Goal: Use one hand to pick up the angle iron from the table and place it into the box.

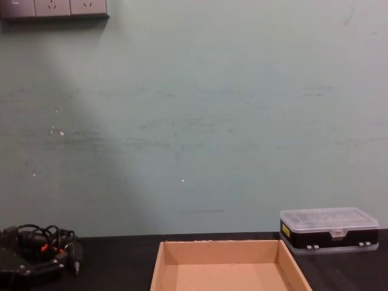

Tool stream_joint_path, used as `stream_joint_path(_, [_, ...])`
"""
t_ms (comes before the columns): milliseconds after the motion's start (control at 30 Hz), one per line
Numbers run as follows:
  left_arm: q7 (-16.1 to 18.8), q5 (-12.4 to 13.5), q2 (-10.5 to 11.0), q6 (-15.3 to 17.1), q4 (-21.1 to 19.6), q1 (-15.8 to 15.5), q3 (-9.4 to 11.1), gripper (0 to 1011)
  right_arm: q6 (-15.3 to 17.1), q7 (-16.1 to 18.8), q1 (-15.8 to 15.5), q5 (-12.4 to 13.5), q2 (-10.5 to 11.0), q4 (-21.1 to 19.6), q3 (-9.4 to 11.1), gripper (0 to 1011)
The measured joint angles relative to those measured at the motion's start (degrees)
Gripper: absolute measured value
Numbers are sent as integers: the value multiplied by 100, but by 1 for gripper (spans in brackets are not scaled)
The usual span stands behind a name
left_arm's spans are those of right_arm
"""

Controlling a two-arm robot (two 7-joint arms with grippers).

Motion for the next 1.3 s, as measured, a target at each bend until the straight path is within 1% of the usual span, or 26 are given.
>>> stream_joint_path(67, [0, 0, 0, 0, 0, 0, 0, 1011, 0, 0, -1, 1, 0, -1, 1, 539])
stream_joint_path(433, [0, 0, 0, 0, 0, 0, 0, 1011, 0, 0, -5, 7, 6, -7, 3, 534])
stream_joint_path(567, [0, 0, 0, 0, 0, 0, 0, 1011, -36, -7, -56, 89, 5, -102, 84, 534])
stream_joint_path(667, [0, 0, 0, 0, 0, 0, 0, 1011, -25, -58, -105, 247, 5, -330, 222, 534])
stream_joint_path(833, [0, 0, 0, 0, 0, 0, 0, 1011, 79, -132, -99, 436, 6, -649, 360, 534])
stream_joint_path(867, [0, 0, 0, 0, 0, 0, 0, 1011, 156, -179, -61, 479, -3, -742, 395, 534])
stream_joint_path(967, [0, 0, 0, 0, 0, 0, 0, 1011, 324, -276, 43, 511, -45, -842, 425, 534])
stream_joint_path(1067, [0, 0, 0, 0, 0, 0, 0, 1011, 567, -408, 259, 529, -161, -851, 426, 534])
stream_joint_path(1133, [0, 0, 0, 0, 0, 0, 0, 1011, 737, -492, 563, 464, -315, -704, 347, 534])
stream_joint_path(1167, [0, 0, 0, 0, 0, 0, 0, 1011, 737, -492, 563, 464, -315, -704, 347, 534])
stream_joint_path(1200, [0, 0, 0, 0, 0, 0, 0, 1011, 810, -527, 773, 392, -421, -555, 288, 534])
stream_joint_path(1267, [0, 0, 0, 0, 0, 0, 0, 1011, 884, -566, 993, 310, -536, -390, 234, 534])
stream_joint_path(1300, [0, 0, 0, 0, 0, 0, 0, 1011, 952, -602, 1210, 240, -657, -204, 174, 534])
